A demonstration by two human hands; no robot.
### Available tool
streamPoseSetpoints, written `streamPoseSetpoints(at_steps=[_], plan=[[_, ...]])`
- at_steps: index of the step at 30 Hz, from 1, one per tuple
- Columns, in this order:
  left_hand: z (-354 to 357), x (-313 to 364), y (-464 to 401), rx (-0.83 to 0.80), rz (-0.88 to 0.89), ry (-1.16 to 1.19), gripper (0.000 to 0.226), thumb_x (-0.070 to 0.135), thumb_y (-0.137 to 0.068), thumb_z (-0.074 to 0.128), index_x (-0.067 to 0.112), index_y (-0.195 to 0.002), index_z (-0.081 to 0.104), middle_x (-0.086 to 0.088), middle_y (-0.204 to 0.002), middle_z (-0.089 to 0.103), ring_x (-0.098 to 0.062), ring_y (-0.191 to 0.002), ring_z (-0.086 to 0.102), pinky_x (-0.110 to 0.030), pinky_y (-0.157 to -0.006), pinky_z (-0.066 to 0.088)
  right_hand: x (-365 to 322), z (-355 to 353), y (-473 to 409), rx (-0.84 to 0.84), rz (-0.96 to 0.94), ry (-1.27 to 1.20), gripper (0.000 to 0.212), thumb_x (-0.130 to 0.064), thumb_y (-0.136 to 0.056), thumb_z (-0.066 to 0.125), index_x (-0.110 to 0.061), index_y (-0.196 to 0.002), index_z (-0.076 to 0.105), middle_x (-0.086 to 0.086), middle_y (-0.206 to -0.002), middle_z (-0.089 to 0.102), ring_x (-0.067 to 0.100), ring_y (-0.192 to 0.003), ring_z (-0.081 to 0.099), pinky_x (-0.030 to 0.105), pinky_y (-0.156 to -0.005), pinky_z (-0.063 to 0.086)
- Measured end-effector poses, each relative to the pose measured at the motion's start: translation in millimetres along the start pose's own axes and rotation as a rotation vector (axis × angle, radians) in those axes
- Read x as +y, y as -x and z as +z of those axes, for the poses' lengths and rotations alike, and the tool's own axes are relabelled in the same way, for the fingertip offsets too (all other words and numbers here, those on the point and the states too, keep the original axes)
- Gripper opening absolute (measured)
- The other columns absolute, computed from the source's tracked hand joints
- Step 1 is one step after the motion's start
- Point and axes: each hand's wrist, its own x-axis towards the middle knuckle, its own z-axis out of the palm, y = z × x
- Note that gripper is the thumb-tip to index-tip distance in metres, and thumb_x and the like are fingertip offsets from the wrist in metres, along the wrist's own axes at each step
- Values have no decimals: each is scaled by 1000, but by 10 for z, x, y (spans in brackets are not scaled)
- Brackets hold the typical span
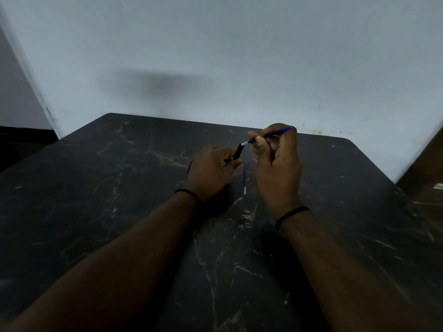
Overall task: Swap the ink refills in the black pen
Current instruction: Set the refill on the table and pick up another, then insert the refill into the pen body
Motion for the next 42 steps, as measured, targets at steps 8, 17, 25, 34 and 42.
streamPoseSetpoints(at_steps=[8,17,25,34,42], plan=[[8,-14,9,21,59,-43,22,36,-90,65,20,-105,71,-1,-90,67,-12,-80,51,-29,-66,42,63,-7,-8,-33,8,130,17,-27,-100,57,-37,-105,45,-10,-95,71,-3,-90,67,15,-73,54],[-48,89,31,23,76,117,16,21,-93,63,9,-99,72,-7,-89,71,-18,-80,62,-40,-74,54,211,8,2,-163,131,195,35,-38,-95,62,-26,-128,58,-17,-103,63,-15,-91,58,1,-73,44],[-49,64,47,45,79,214,25,34,-91,62,13,-98,74,-2,-91,72,-14,-79,63,-39,-71,55,209,8,-18,-104,106,213,9,-28,-94,67,-21,-99,66,-13,-86,61,-2,-75,58,8,-65,42],[-269,-345,3,216,-448,-114,37,39,-95,49,13,-73,62,-6,-78,63,-24,-76,61,-36,-70,51,248,44,65,-222,214,209,20,-42,-94,62,-35,-112,65,-16,-84,65,1,-78,63,25,-69,57],[-256,-306,14,64,-402,-262,22,40,-79,65,19,-73,66,-5,-87,67,-23,-80,63,-37,-74,54,269,87,112,-269,157,269,24,-44,-92,61,-32,-112,66,-15,-80,62,2,-75,60,21,-64,50]])
